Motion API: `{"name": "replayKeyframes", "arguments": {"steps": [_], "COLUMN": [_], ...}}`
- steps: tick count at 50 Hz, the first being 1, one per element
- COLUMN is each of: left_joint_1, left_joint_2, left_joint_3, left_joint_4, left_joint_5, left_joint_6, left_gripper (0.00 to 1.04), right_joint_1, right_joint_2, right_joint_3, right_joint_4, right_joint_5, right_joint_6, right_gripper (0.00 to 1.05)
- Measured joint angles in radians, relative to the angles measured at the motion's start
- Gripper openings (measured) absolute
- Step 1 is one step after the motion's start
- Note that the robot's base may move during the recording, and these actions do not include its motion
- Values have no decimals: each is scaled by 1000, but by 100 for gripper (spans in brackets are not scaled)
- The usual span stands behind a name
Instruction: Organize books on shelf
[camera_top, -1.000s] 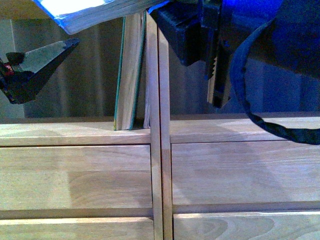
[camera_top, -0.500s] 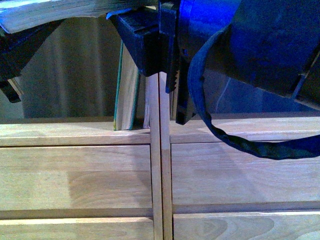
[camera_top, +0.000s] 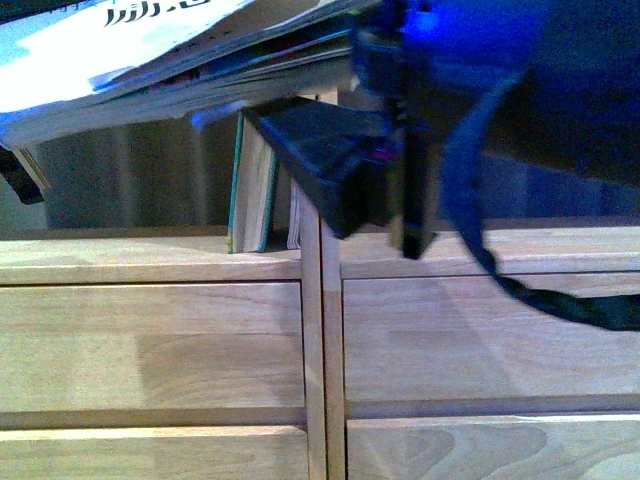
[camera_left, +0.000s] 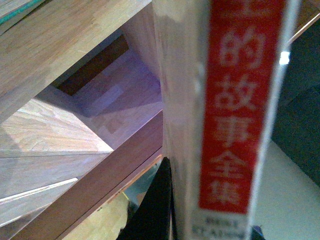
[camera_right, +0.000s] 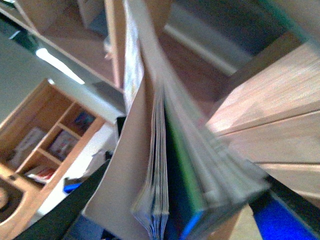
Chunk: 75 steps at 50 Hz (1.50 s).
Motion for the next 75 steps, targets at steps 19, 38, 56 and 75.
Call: {"name": "replayKeyframes", "arguments": {"steps": [19,38,56,75], "left_joint_1": [164,109,-40,-103], "left_joint_2": [-86,16,324,503], "left_joint_3": [61,251,596,766], "left_joint_4": [-207,-597,-766,-800], "left_joint_5": [-246,-455,-686,-776], "left_joint_6": [344,977,1575,1699], "left_gripper": [7,7,7,7], "right_joint_1": [-408,-657,-660,-660], "right_joint_2": [-189,-381,-543,-543], "right_joint_3": [-83,-204,-330,-331], "right_joint_4": [-229,-201,-268,-269], "right_joint_5": [-32,-165,-132,-131], "right_joint_6": [-302,-287,-628,-655], "right_gripper": [98,98,98,98]}}
